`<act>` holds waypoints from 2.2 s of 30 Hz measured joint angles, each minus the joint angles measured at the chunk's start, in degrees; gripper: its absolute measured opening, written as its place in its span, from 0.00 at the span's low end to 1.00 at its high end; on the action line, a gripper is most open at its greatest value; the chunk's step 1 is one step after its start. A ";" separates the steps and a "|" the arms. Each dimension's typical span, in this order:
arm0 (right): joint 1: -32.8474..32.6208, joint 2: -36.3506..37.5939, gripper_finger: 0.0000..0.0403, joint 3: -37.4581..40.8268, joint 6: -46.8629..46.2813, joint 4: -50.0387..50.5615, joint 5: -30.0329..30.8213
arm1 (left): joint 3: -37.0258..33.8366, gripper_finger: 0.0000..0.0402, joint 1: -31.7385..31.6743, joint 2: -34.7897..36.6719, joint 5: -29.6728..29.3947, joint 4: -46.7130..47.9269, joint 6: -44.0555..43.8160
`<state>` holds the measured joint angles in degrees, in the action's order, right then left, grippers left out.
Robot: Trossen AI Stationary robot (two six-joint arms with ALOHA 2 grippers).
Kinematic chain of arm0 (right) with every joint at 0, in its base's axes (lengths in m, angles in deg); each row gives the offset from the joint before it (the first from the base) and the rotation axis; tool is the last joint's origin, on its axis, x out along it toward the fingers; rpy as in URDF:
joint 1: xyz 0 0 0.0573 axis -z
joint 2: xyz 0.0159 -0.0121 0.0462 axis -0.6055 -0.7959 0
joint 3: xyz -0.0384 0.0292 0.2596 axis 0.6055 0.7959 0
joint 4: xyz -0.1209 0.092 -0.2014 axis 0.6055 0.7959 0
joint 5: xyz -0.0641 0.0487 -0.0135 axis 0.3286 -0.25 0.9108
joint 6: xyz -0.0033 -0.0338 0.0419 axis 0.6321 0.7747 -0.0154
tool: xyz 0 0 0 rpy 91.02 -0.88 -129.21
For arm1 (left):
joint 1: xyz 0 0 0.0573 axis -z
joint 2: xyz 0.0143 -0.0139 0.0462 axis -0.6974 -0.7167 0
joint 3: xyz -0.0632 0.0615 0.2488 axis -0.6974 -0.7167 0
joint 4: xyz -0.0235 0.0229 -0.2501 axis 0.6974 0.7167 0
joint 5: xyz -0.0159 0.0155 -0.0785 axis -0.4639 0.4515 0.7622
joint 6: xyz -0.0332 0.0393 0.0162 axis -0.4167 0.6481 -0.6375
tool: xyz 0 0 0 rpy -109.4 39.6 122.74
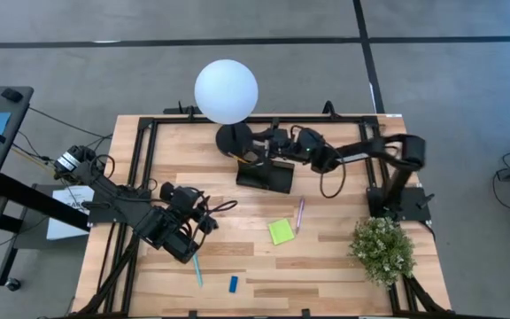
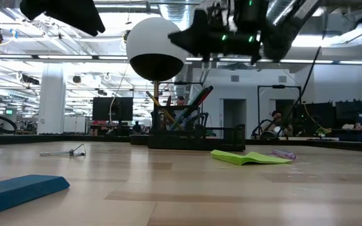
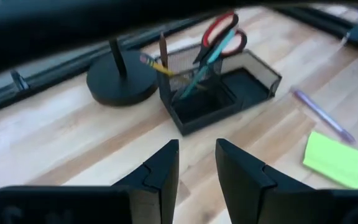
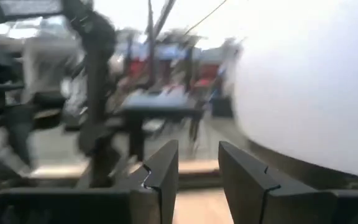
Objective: Pick and place office supplies into organizer
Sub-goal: Put the light blue mechanical pencil into the desk organizer
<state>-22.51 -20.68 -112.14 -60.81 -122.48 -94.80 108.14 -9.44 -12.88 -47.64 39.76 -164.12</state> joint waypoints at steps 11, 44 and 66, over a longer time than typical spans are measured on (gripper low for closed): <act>-10.10 15.69 0.18 -0.04 2.24 47.83 -8.02 | 0.00 0.25 0.22 -0.12 29.84 -2.33 -10.53; -21.28 -6.23 0.18 -0.06 -0.56 37.68 -8.07 | -0.12 0.25 1.77 -16.46 55.60 3.68 -38.09; -17.40 -5.64 0.18 -0.08 -0.77 35.22 -8.20 | -29.22 0.25 1.04 6.30 46.80 -34.64 -38.99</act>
<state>-39.92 -26.32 -112.22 -61.58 -87.26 -103.00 78.91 -8.40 -6.58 -0.84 5.12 -203.11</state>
